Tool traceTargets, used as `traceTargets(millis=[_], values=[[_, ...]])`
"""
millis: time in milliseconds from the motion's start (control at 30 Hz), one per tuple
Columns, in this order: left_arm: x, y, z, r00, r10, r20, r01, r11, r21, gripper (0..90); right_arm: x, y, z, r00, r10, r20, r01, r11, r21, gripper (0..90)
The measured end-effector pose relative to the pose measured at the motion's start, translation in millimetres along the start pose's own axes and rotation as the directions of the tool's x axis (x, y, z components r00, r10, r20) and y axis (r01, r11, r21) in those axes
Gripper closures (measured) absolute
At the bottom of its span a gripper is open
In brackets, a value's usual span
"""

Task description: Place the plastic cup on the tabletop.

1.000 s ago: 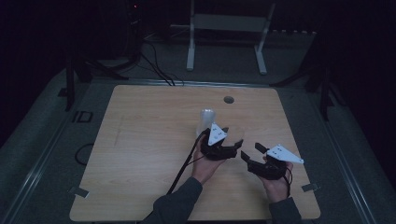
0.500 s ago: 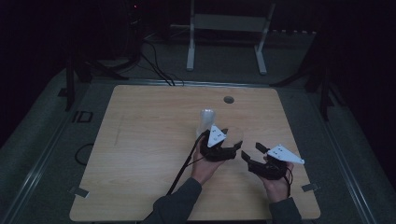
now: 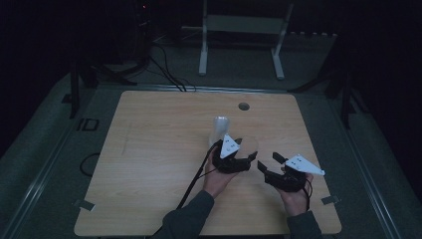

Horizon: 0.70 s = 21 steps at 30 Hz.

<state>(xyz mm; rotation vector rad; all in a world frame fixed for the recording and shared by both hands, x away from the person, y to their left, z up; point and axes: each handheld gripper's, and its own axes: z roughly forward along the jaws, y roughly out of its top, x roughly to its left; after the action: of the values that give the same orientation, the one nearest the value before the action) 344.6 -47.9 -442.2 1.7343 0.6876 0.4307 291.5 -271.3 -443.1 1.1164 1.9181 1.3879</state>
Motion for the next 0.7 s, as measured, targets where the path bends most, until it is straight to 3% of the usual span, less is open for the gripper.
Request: traceTargets(millis=[700], values=[[2.0,-6.3,0.3,1.0000,-0.003,-0.002,0.003,0.9999,-0.010,29.4,-0.5,-0.1,-0.7,1.0000,-0.001,0.000,0.001,1.000,-0.001,28.9]])
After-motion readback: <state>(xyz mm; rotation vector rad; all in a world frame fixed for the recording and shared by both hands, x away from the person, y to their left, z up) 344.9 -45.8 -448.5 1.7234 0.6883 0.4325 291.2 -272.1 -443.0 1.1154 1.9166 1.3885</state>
